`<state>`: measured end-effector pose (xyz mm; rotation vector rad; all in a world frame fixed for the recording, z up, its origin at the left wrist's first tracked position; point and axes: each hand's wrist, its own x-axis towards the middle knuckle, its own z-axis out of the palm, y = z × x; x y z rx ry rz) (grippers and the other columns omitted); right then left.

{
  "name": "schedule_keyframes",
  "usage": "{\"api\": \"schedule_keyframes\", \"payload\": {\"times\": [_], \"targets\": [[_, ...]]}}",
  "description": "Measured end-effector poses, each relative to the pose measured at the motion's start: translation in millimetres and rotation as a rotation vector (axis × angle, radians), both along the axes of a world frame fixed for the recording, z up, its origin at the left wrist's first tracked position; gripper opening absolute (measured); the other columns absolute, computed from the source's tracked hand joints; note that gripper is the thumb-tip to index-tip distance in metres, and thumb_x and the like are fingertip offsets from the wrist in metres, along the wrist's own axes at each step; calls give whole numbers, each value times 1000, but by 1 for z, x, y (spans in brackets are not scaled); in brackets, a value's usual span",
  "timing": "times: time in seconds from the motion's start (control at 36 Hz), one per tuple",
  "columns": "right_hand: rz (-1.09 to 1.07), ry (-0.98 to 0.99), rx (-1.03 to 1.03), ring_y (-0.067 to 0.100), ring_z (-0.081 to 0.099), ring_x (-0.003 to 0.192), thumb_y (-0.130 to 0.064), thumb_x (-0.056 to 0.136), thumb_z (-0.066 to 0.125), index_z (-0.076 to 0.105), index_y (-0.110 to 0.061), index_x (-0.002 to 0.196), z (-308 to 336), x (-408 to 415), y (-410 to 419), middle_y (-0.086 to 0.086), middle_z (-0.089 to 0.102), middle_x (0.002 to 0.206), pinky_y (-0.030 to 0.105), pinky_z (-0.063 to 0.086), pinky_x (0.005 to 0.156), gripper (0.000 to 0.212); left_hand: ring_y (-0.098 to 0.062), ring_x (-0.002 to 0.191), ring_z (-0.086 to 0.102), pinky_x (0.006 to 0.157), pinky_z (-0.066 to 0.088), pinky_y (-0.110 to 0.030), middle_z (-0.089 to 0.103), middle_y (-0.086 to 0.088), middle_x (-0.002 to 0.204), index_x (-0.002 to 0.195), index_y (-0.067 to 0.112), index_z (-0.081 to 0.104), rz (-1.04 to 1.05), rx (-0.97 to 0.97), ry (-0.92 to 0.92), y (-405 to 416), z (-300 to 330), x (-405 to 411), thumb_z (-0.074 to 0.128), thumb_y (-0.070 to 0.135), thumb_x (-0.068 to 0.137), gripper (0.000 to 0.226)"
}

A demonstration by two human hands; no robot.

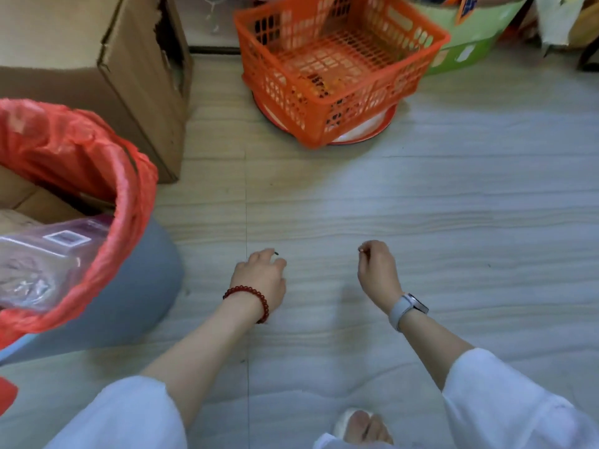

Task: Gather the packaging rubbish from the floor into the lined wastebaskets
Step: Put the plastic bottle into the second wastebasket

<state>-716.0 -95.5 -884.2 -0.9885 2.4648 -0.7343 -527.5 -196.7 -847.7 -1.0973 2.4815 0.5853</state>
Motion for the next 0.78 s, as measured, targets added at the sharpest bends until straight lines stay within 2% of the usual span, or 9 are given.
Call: {"api": "schedule_keyframes", "payload": {"times": [0.08, 0.17, 0.25, 0.33, 0.39, 0.53, 0.58, 0.67, 0.78], "targets": [[80, -41, -264, 25, 54, 77, 0, 90, 46, 54, -2, 97, 45, 28, -48, 7, 58, 87, 20, 32, 66, 11, -25, 129, 34, 99, 33, -38, 34, -6, 143, 129, 17, 46, 62, -159, 114, -27, 50, -9, 38, 24, 94, 37], [115, -109, -460, 17, 52, 68, -1, 89, 50, 54, -9, 93, 97, 57, -95, 3, 58, 79, 19, 35, 60, 9, -28, 117, 44, 89, 38, -38, 45, -7, 130, 122, 16, 50, 133, -345, 236, -59, 109, 2, 39, 23, 92, 33], [158, -275, -606, 9, 52, 60, 0, 88, 51, 53, -15, 86, 145, 93, -133, -2, 56, 73, 12, 39, 57, 15, -28, 114, 46, 90, 40, -39, 48, -6, 126, 120, 16, 51, 213, -488, 357, -89, 163, 36, 40, 25, 93, 31], [283, -341, -610, 8, 54, 60, -4, 88, 53, 54, -25, 82, 171, 134, -161, -6, 58, 72, 21, 43, 60, 22, -28, 109, 49, 90, 42, -41, 52, -5, 121, 115, 17, 56, 296, -562, 452, -110, 198, 91, 43, 27, 91, 29], [379, -323, -594, 7, 55, 64, -4, 87, 55, 57, -21, 86, 181, 161, -175, -9, 58, 73, 22, 45, 65, 17, -27, 109, 50, 91, 42, -41, 55, -4, 119, 113, 19, 58, 372, -583, 468, -119, 207, 130, 45, 26, 91, 27], [582, -240, -573, -11, 54, 67, -3, 86, 58, 64, -11, 91, 192, 216, -197, -9, 61, 76, 2, 39, 66, 11, -29, 113, 48, 95, 40, -42, 52, -7, 123, 119, 19, 56, 552, -573, 306, -135, 190, 213, 48, 26, 89, 31], [660, -173, -523, -3, 57, 76, -7, 85, 60, 65, -11, 99, 191, 228, -202, -1, 65, 89, 4, 38, 73, 15, -30, 118, 45, 97, 39, -43, 47, -8, 131, 125, 20, 51, 624, -563, 257, -138, 179, 237, 48, 26, 88, 37], [696, 16, -481, 20, 51, 104, -10, 85, 59, 60, -11, 116, 184, 237, -205, 7, 58, 112, 16, 31, 91, 31, -32, 129, 33, 102, 33, -47, 34, -10, 143, 134, 22, 39, 730, -553, 195, -139, 161, 264, 50, 26, 87, 49], [591, 194, -473, 29, 43, 114, -12, 86, 56, 51, -10, 128, 178, 235, -200, 12, 49, 122, 38, 36, 100, 42, -36, 127, 35, 100, 36, -48, 26, -14, 146, 142, 22, 24, 826, -453, 187, -139, 141, 285, 50, 26, 87, 61]]}}
